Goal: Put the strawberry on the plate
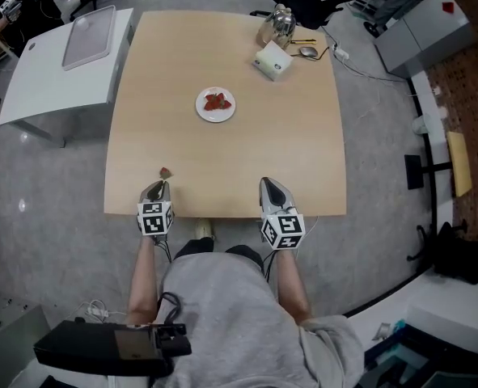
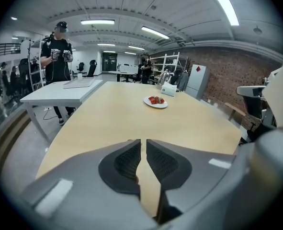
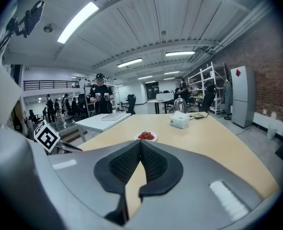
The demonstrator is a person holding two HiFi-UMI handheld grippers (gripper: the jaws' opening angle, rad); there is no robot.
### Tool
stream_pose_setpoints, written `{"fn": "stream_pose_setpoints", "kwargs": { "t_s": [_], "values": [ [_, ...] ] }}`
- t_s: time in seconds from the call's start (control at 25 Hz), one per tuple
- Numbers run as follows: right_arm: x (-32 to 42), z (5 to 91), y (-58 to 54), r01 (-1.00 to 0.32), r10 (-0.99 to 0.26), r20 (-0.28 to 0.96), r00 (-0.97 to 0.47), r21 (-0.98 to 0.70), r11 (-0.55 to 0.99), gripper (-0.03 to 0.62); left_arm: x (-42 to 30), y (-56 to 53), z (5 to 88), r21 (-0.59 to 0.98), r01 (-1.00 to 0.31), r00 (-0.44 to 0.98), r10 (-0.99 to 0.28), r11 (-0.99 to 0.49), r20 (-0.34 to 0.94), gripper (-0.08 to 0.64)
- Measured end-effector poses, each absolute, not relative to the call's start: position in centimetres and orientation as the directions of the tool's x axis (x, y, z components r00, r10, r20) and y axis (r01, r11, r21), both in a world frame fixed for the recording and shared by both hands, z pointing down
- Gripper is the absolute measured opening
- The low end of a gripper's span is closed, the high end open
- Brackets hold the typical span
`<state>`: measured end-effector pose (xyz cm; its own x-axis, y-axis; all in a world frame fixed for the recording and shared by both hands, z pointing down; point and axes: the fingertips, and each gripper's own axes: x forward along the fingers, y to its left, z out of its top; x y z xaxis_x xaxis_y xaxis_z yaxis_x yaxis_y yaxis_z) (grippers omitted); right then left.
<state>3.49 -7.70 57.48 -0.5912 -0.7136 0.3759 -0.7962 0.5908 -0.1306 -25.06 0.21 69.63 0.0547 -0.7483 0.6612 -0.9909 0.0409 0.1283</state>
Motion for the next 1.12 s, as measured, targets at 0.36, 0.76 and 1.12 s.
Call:
{"fn": "stream_pose_setpoints", "kwargs": {
  "t_s": [0.36, 0.76, 1.12],
  "values": [
    [4.8, 57.1, -8.2, -0.838, -0.756, 0.380, -0.533, -0.115, 0.534, 0.006, -26.0, -1.5, 72.6, 0.119, -0.993, 0.071, -0.702, 0.020, 0.708, 0.150],
    [5.8, 57.0, -8.4, -0.869, -0.781, 0.397, -0.482, -0.102, 0.484, 0.006, -27.2, -3.4, 75.5, 0.129, -0.991, 0.072, -0.649, 0.040, 0.757, 0.233],
    [7.8, 57.5, -8.7, -0.890, -0.798, 0.407, -0.444, -0.100, 0.444, 0.006, -27.3, -3.6, 77.0, 0.109, -0.993, 0.054, -0.616, 0.053, 0.786, 0.175]
  ]
}}
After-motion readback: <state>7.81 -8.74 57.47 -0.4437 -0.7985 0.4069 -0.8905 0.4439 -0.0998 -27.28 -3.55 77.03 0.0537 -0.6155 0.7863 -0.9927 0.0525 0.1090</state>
